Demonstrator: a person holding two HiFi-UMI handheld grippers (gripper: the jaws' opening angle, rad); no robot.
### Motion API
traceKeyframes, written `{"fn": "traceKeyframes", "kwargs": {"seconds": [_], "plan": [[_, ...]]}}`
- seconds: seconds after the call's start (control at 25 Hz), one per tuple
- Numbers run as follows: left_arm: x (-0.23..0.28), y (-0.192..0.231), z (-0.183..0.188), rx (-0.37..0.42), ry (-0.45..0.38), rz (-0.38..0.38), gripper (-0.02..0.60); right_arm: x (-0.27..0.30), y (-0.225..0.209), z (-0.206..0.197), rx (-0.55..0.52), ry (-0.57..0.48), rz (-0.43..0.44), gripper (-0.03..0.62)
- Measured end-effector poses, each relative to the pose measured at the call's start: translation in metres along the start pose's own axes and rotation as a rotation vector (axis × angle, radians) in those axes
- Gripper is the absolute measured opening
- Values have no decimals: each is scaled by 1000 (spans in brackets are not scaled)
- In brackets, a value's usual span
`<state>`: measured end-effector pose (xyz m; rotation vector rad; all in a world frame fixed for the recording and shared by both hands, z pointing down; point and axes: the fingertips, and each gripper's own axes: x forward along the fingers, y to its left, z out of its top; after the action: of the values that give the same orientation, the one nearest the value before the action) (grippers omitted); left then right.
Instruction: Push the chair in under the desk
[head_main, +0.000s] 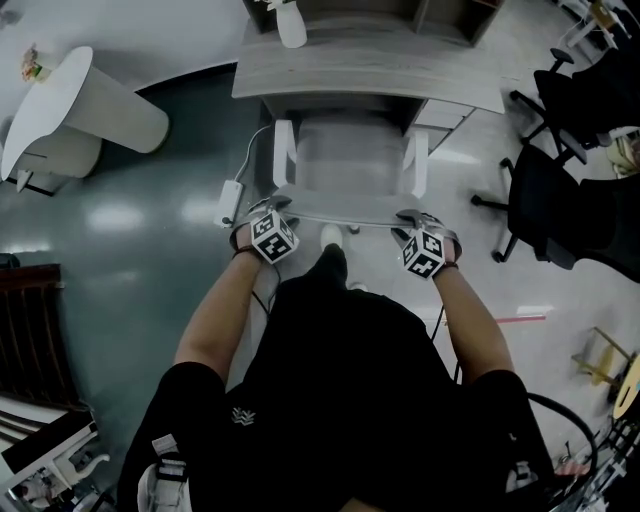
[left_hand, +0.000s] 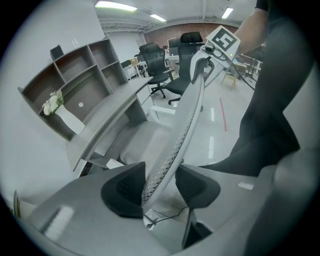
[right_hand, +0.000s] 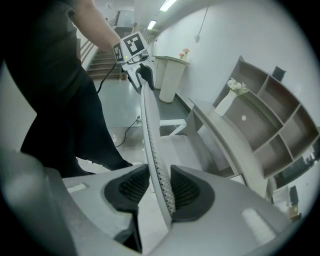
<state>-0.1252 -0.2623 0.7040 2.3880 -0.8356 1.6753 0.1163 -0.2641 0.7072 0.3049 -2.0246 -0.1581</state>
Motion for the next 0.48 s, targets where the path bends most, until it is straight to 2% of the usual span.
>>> {"fn": "traceKeyframes", "kwargs": {"seconds": [0.48], "plan": [[20, 71, 6, -6, 6, -5, 195, 29, -60, 23, -3, 0, 9, 132]]}}
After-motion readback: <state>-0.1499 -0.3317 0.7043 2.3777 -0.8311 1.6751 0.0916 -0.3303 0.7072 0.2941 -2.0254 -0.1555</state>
